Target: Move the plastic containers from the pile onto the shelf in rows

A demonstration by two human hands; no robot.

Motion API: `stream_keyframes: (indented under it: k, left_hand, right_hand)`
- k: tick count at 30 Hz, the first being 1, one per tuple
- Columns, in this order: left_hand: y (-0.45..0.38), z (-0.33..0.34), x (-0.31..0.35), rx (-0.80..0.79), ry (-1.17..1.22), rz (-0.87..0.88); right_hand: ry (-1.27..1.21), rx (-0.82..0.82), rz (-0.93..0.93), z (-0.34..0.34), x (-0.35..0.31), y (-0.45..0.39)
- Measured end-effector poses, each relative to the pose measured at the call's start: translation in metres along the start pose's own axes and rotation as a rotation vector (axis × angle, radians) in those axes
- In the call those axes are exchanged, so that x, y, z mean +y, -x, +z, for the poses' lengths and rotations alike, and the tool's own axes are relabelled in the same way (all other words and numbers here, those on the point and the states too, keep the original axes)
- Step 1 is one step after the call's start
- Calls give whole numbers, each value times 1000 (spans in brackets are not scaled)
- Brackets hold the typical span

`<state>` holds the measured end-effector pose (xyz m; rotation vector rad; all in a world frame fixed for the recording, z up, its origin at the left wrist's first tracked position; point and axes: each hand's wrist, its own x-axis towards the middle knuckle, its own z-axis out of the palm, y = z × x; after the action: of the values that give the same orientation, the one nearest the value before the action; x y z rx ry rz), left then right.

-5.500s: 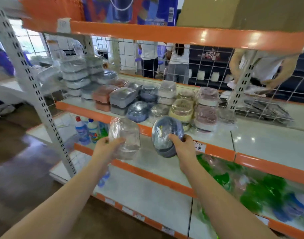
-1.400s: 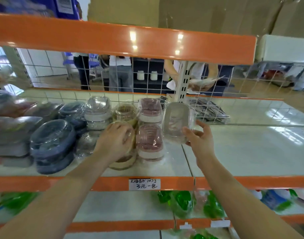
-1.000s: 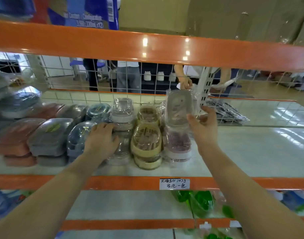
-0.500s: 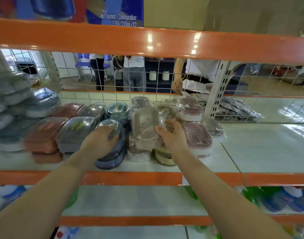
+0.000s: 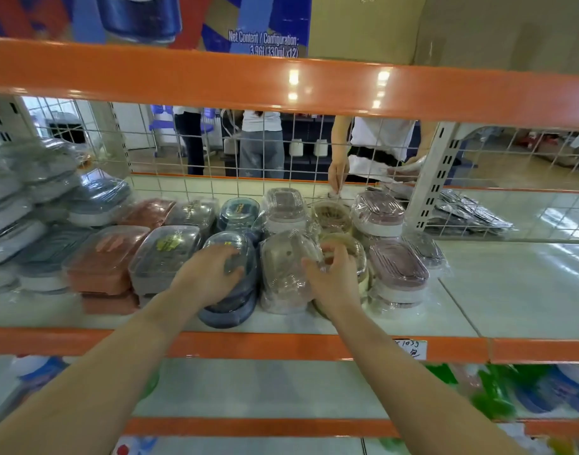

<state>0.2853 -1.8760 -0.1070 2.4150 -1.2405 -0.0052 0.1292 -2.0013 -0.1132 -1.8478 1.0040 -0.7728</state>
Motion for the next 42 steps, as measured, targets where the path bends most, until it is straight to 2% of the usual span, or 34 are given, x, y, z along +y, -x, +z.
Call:
stream_keyframes:
  k: [7, 17, 23, 28, 35, 42]
  left_hand:
    - [-3, 3, 9, 23, -86, -44]
    - [-5, 1, 9, 58, -60, -74]
    - [-9, 2, 8, 79, -89, -65]
    - [-10, 0, 10, 50, -60, -88]
    - [-6, -1, 11, 56, -54, -91]
    - [-5, 0, 9, 50, -50, -86]
  right_hand:
    - [-2, 81, -1, -16, 9, 0]
    - [-19, -20, -21, -5, 8, 1]
    - [18, -9, -46, -1, 9, -6]
    - [122, -26, -101, 12, 7, -3]
    - [502, -223, -102, 14, 11, 6]
    - [640, -198, -189, 19, 13, 13]
